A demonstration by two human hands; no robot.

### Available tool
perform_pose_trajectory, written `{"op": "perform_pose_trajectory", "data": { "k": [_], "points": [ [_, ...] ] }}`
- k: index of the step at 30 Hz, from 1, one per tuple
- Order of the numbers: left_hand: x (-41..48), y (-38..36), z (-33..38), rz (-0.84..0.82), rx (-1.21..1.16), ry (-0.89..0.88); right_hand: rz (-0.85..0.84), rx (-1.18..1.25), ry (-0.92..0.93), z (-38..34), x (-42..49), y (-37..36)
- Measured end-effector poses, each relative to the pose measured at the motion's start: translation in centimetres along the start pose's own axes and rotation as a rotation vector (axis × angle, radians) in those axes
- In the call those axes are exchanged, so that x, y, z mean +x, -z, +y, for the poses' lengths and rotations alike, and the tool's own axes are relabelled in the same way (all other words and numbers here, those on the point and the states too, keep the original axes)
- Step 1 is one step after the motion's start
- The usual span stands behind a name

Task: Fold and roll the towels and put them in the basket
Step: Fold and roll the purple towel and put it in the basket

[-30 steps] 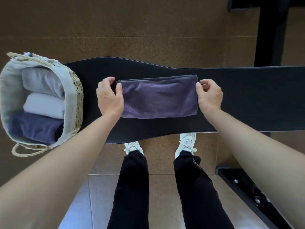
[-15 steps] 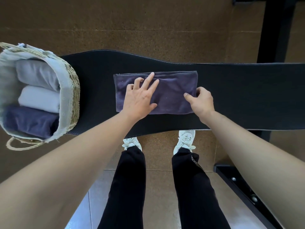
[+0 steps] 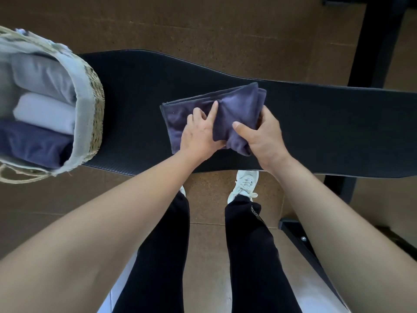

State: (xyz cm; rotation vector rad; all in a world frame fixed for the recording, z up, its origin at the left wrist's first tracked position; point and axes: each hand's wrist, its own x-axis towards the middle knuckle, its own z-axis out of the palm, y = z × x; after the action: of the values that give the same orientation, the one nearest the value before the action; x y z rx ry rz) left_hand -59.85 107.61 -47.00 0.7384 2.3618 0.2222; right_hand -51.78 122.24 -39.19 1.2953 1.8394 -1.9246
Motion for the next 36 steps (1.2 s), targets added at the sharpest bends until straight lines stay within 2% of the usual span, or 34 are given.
{"op": "perform_pose_trajectory", "data": {
  "k": [3, 7, 9, 11, 15, 20, 23, 27, 31, 33, 36],
  "points": [
    [0.0, 0.7, -0.8, -0.057, -0.46, 0.039, -0.049, -0.068, 0.045, -0.8, -0.5, -1.6],
    [-1.1, 3.1, -2.5, -0.066, -1.257, 0.391, -0.105, -0.144, 0.079, -0.8, -0.5, -4.0],
    [-2.4, 4.8, -3.2, -0.048, -1.468, 0.477, -0.119, -0.205, 0.099, -0.4, -0.2, -5.4],
    [-3.4, 6.0, -4.1, -0.041, -1.548, 0.477, -0.144, -0.255, 0.128, -0.1, 0.1, -6.8],
    [-3.7, 6.4, -5.7, 0.001, -1.467, 0.409, -0.241, -0.318, 0.121, 0.7, 0.6, -9.3],
    [-2.1, 5.0, -8.1, 0.13, -1.163, 0.465, -0.313, -0.452, 0.098, 1.8, 1.4, -10.7],
    [-1.4, 4.2, -9.2, 0.185, -1.018, 0.5, -0.206, -0.521, 0.144, 2.3, 1.5, -10.4],
    [-1.1, 3.8, -9.7, 0.25, -0.806, 0.547, -0.012, -0.838, 0.37, 3.8, 1.7, -8.9],
    [-1.6, 3.6, -9.5, 0.31, -0.628, 0.581, -0.079, -1.114, 0.418, 5.0, 1.9, -7.4],
    [-1.9, 3.7, -9.3, 0.397, -0.559, 0.517, -0.14, -1.169, 0.411, 5.0, 2.0, -7.1],
    [-2.5, 4.0, -8.5, 0.524, -0.384, 0.172, -0.189, -1.229, 0.388, 4.0, 2.9, -7.2]
  ]
}}
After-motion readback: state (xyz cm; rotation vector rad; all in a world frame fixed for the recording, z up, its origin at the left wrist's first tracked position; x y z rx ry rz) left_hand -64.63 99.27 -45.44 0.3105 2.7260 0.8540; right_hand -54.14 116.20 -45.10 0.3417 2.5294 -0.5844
